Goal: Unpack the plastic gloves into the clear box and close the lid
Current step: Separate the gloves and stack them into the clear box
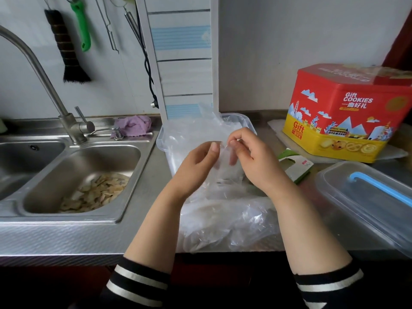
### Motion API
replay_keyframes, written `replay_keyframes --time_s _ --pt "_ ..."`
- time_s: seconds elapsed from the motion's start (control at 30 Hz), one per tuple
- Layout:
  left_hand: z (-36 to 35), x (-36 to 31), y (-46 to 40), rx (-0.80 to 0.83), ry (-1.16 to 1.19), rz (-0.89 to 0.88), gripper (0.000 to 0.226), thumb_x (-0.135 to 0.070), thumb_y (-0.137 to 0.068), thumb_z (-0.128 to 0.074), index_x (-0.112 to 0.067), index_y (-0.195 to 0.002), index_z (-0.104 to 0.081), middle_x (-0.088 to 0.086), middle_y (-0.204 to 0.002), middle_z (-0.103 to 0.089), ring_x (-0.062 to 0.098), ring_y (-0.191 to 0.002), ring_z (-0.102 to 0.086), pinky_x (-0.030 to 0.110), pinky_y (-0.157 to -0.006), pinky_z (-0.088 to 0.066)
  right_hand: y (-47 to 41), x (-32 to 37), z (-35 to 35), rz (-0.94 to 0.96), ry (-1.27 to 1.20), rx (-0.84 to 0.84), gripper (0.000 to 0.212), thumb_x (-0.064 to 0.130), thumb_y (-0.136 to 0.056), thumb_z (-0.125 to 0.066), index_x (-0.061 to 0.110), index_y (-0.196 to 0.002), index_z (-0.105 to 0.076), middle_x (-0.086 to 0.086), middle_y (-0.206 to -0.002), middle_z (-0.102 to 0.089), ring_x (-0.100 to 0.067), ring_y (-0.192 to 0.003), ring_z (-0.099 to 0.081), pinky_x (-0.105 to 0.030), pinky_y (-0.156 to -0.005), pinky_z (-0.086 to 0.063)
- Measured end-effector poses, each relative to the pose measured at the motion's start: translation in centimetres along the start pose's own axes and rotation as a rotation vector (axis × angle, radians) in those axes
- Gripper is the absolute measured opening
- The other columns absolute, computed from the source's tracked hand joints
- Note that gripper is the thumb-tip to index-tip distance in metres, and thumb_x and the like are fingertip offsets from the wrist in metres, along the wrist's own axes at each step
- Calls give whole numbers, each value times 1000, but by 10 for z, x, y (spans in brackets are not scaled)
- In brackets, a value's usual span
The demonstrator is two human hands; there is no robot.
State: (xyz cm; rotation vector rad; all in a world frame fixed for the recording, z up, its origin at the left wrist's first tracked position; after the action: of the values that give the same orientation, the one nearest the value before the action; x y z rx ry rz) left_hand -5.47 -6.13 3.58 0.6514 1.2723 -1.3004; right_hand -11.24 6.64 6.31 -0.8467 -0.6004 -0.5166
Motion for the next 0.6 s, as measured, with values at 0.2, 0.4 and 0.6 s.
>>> replay_keyframes --time_s 0.2,0.4,0.6 --pt "5 -13 -18 192 308 102 22 -29 -92 -56 -11 -82 -64 0 -72 -64 18 -77 -55 28 -74 -40 -22 5 11 6 -76 -21 8 19 -99 -49 18 -95 -56 3 -57 -51 -8 -53 -45 -25 -59 -40" --pt "31 -35 -33 22 234 53 15 -20 -92 -61 -12 -82 -53 -1 -69 -66 14 -61 -59 29 -69 -49 -50 2 19 -110 -158 54 16 19 -94 -59 19 -109 -56 -1 -65 -60 -7 -49 -47 -21 -51 -44" --pt "80 -37 -58 -167 -136 16 17 -22 -86 -71 -24 -96 -58 -7 -69 -60 8 -51 -46 25 -56 -43 -78 -16 25 -198 -149 6 17 16 -94 -60 21 -109 -57 -2 -85 -70 -8 -62 -55 -19 -50 -44"
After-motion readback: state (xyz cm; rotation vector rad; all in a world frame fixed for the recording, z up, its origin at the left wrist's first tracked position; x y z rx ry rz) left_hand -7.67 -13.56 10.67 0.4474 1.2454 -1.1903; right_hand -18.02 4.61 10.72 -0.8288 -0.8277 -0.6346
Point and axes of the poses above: each hand's wrist, its own y-axis away from the middle knuckle, its own z-axis out of the back of the hand, x = y × z, the point moved 6 cm from there along -y, towards the middle knuckle
